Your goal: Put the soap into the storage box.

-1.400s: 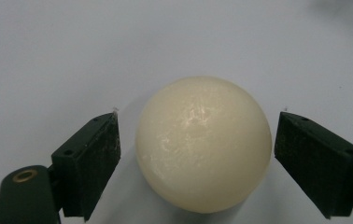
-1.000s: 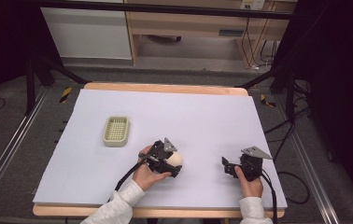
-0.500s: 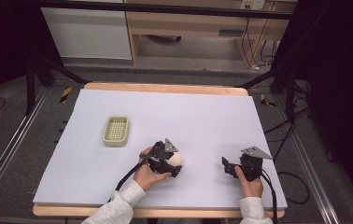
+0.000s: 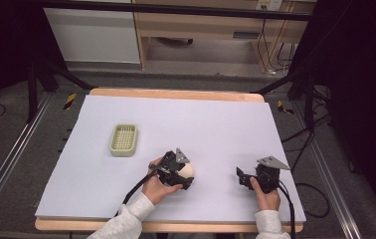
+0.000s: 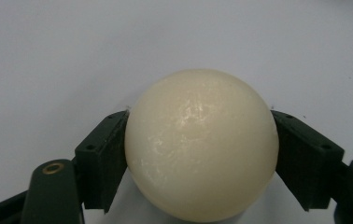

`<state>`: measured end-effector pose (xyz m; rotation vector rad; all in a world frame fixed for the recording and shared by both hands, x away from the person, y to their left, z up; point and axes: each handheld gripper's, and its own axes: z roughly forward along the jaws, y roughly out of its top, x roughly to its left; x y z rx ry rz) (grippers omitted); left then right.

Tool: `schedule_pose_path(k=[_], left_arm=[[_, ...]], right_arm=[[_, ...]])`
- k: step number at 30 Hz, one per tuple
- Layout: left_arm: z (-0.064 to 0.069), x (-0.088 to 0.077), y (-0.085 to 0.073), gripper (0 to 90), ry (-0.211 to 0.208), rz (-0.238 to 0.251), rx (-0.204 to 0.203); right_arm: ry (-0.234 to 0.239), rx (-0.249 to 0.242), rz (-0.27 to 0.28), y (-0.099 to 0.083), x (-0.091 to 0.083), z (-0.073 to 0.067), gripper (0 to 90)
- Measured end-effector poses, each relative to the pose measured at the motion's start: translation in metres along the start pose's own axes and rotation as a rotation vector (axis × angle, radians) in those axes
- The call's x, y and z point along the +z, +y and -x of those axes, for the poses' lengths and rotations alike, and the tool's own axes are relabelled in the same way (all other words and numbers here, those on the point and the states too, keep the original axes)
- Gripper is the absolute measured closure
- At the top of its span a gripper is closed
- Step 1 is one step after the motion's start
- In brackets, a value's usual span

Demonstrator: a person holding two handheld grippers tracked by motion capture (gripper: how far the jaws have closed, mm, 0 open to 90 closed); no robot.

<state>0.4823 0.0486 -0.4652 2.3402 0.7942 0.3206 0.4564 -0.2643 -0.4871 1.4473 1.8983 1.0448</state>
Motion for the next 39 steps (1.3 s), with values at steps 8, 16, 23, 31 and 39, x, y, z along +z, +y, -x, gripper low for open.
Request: schedule_pose_path(k=[8, 16, 23, 31, 39], left_arm=[[0.001, -0.003, 0.000, 24.0, -0.012, 0.003, -0.001], [0.000, -0.010, 0.000, 24.1, -0.013, 0.010, 0.001], [-0.001, -0.016, 0.000, 24.0, -0.018, 0.015, 0.004], [-0.004, -0.025, -0.001, 24.0, -0.013, 0.024, 0.000], [-0.009, -0.031, -0.003, 24.0, -0.012, 0.027, -0.002]], right_arm=[[0.001, -0.001, -0.001, 0.000, 0.000, 0.000, 4.6], [0.001, 0.001, 0.000, 0.000, 0.000, 0.000, 4.6], [0.000, -0.002, -0.001, 0.000, 0.000, 0.000, 4.6], [-0.001, 0.000, 0.000, 0.000, 0.000, 0.000, 4.6], [0.000, 0.000, 0.000, 0.000, 0.000, 0.000, 4.6]])
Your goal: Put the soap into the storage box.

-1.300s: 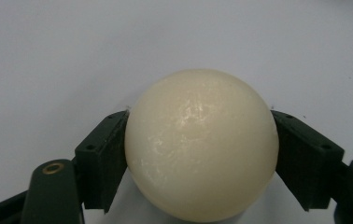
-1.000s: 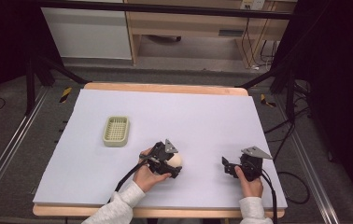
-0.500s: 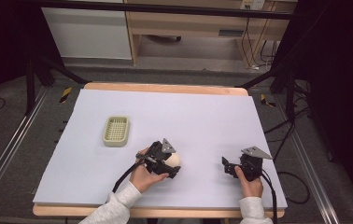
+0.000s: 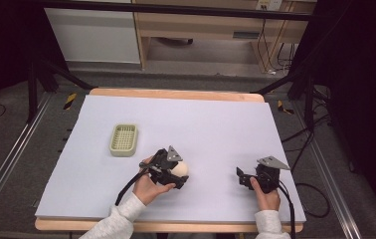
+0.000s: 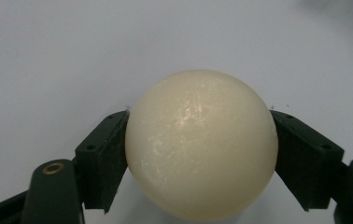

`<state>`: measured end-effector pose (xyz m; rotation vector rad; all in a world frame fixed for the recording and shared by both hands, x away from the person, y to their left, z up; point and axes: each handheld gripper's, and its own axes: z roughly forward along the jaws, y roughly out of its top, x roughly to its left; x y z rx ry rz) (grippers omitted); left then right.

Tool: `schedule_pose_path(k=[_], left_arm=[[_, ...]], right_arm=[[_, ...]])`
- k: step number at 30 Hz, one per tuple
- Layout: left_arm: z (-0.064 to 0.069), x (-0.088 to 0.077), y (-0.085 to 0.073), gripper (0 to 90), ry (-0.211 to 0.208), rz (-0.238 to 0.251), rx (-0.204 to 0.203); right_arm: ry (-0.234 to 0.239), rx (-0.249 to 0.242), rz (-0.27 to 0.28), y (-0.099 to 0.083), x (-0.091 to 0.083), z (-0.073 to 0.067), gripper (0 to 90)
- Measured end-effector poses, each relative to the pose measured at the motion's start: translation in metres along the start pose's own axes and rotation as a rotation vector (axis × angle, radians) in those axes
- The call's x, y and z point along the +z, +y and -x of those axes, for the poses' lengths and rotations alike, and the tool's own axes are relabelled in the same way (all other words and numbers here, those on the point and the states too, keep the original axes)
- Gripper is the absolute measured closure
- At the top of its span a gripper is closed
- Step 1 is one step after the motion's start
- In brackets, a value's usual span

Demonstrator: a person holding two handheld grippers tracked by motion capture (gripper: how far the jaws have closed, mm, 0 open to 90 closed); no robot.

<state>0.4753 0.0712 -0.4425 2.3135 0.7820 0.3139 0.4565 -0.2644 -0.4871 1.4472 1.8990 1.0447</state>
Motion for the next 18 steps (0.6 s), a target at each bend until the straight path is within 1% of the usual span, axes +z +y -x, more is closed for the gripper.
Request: schedule_pose_path(k=[6, 10, 17, 18], left_arm=[[-0.003, -0.004, -0.001, 24.1, 0.004, 0.009, -0.009], [-0.006, -0.007, -0.002, 24.0, 0.005, 0.005, -0.007], [-0.011, -0.012, -0.003, 24.0, 0.012, 0.017, -0.020], [-0.012, -0.013, -0.003, 24.0, 0.013, 0.013, -0.017]], right_arm=[[0.000, -0.001, 0.000, 0.000, 0.000, 0.000, 4.6], [-0.001, 0.000, 0.000, 0.000, 0.000, 0.000, 4.6], [0.000, 0.000, 0.000, 0.000, 0.000, 0.000, 4.6], [-0.001, -0.001, 0.000, 0.000, 0.000, 0.000, 4.6]])
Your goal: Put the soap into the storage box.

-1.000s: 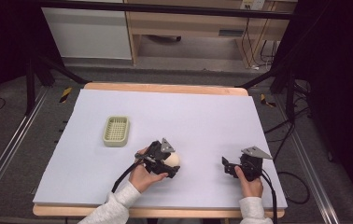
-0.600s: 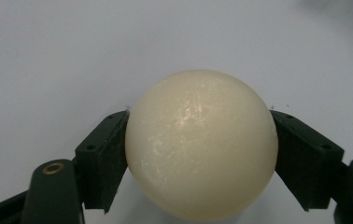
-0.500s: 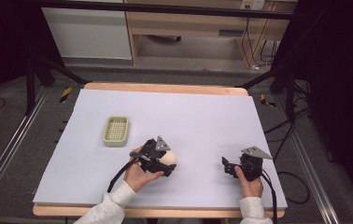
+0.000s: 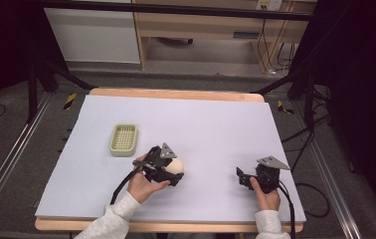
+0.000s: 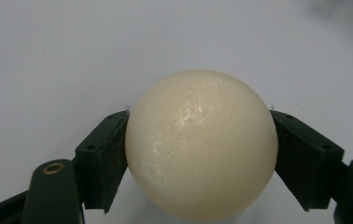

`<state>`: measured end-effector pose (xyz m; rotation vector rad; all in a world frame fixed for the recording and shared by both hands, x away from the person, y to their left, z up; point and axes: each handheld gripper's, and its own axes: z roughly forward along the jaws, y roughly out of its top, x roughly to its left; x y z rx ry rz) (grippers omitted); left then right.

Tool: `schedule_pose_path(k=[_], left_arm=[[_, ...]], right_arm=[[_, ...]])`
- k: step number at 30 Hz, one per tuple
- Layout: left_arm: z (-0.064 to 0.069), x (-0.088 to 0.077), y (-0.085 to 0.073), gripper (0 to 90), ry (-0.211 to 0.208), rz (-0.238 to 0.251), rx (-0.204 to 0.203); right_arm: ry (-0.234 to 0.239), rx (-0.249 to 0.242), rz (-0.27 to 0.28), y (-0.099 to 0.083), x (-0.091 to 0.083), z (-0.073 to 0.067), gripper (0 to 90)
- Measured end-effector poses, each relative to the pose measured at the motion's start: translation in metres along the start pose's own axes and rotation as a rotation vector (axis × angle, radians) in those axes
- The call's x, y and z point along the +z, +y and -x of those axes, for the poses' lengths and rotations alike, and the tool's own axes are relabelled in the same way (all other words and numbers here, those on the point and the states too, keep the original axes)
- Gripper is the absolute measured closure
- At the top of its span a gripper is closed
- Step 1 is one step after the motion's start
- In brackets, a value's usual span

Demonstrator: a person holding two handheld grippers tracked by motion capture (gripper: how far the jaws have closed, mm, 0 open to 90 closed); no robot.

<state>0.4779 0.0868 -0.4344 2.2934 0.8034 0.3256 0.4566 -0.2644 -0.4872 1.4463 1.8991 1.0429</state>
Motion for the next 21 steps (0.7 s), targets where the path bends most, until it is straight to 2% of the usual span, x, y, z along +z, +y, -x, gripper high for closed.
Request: schedule_pose_path(k=[6, 21], left_arm=[[-0.006, -0.006, -0.001, 24.1, 0.007, 0.018, -0.018], [-0.020, -0.017, -0.004, 24.1, 0.031, 0.027, -0.040]], right_arm=[[0.000, 0.001, 0.000, 0.000, 0.000, 0.000, 4.6], [0.001, 0.002, 0.000, 0.000, 0.000, 0.000, 4.6]])
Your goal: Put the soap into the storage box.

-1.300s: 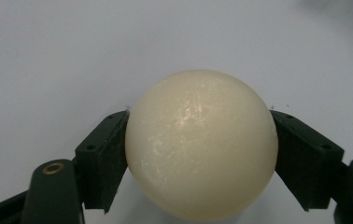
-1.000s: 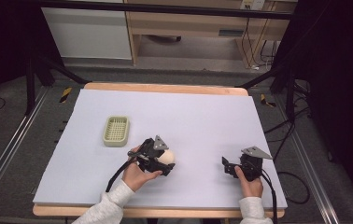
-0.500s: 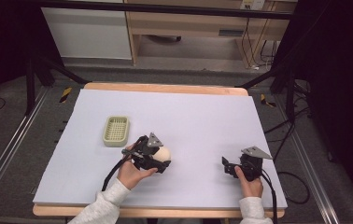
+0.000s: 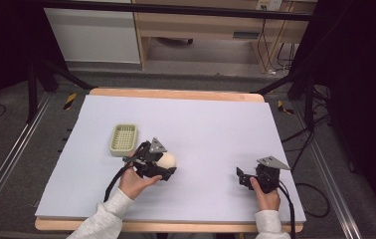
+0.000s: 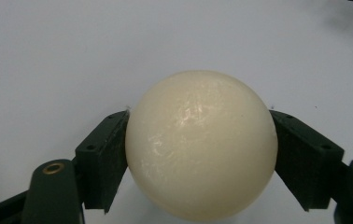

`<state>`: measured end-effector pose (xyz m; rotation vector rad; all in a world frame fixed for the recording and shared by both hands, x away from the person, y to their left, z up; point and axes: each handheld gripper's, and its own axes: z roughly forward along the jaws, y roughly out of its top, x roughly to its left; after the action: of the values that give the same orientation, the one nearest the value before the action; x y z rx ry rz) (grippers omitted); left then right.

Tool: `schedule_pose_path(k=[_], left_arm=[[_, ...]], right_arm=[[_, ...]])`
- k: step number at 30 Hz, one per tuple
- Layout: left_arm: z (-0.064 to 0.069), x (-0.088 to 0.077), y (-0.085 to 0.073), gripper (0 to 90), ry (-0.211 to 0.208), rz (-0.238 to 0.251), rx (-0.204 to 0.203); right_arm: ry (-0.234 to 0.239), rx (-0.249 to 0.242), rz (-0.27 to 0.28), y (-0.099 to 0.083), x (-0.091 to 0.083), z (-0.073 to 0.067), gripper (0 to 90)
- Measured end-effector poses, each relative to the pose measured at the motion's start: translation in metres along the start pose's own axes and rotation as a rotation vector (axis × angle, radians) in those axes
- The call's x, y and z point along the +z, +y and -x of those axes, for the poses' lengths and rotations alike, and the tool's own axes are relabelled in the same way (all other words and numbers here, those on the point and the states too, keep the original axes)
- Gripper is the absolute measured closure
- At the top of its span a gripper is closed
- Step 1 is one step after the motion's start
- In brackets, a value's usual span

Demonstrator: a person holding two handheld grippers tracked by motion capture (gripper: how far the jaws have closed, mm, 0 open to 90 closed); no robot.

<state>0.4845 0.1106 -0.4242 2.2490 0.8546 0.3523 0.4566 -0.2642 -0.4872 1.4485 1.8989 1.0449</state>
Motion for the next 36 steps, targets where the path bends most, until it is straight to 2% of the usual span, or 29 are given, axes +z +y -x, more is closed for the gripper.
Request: schedule_pose_path(k=[12, 36], left_arm=[[-0.012, -0.009, 0.003, 24.0, 0.023, 0.007, -0.006], [-0.039, -0.028, 0.005, 24.1, 0.074, 0.031, -0.047]], right_arm=[[-0.004, -0.006, 0.001, 0.000, 0.000, 0.000, 4.6], [-0.003, -0.003, 0.003, 0.000, -0.001, 0.000, 4.6]])
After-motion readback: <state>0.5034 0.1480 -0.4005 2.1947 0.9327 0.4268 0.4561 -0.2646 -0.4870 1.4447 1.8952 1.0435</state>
